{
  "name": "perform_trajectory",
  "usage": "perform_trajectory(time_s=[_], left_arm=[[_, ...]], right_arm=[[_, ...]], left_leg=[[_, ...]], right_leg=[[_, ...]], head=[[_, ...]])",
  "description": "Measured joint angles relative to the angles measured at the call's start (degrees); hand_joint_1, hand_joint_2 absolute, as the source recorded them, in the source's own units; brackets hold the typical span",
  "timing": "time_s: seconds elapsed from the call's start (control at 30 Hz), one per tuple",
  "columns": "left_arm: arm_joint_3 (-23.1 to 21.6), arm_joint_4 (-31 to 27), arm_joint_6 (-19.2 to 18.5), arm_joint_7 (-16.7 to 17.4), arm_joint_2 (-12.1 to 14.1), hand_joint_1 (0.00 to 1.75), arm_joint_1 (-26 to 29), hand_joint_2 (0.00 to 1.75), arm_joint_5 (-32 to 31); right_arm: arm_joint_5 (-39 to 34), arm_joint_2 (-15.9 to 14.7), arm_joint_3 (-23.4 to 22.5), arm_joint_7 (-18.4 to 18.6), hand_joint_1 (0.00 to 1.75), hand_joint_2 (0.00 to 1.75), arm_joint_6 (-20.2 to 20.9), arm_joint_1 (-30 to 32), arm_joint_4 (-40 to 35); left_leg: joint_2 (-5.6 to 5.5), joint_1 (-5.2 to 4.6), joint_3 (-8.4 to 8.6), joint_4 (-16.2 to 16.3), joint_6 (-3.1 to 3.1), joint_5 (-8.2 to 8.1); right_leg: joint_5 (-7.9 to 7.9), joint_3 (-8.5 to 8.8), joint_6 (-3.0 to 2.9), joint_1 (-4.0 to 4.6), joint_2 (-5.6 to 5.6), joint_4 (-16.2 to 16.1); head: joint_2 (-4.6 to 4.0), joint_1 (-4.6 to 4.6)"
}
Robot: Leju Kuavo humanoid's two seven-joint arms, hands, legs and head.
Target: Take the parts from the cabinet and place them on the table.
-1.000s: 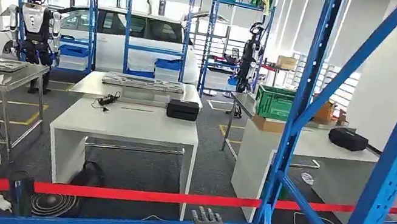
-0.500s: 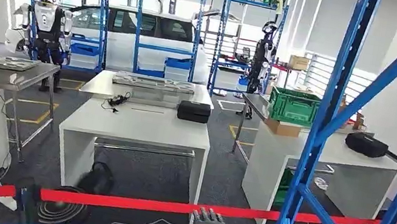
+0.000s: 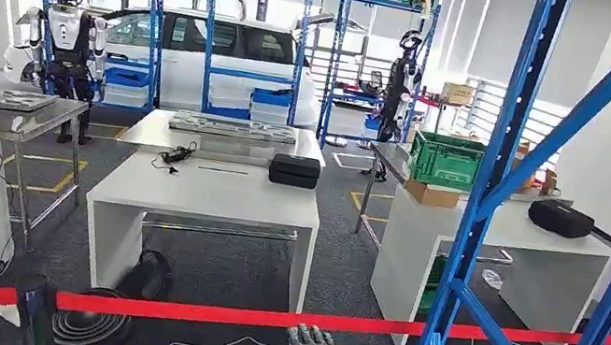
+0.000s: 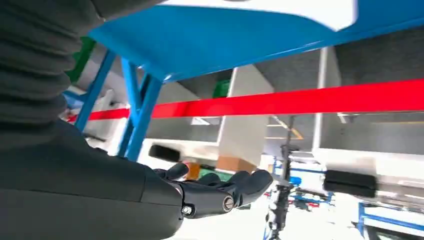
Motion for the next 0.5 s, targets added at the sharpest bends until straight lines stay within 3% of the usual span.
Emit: perform_trajectory(time_s=[0.33,0.5], left_arm=[[0.2,0.0,0.2,-0.1,0.0,0.0,0.0,0.0,0.0],[0.7,0.0,0.5,0.0,0.0,0.0,0.3,0.0,0.1]], right_arm=[[-2.5,1.8,1.1,-3.6,0.0,1.75,-1.0,3.1,-3.3],[-4.8,2.3,4.3,-3.0,0.0,1.75,-1.9,7.1,-7.3]], left_leg=[[-0.01,-0.01,0.06,0.0,-0.02,-0.02],[-0.04,0.0,0.08,0.0,-0.04,-0.04]], right_leg=[[0.0,0.08,0.0,-0.01,0.0,0.0],[-0.06,0.1,-0.08,-0.01,-0.01,0.0]], head=[[0.0,0.0],[0.0,0.0]])
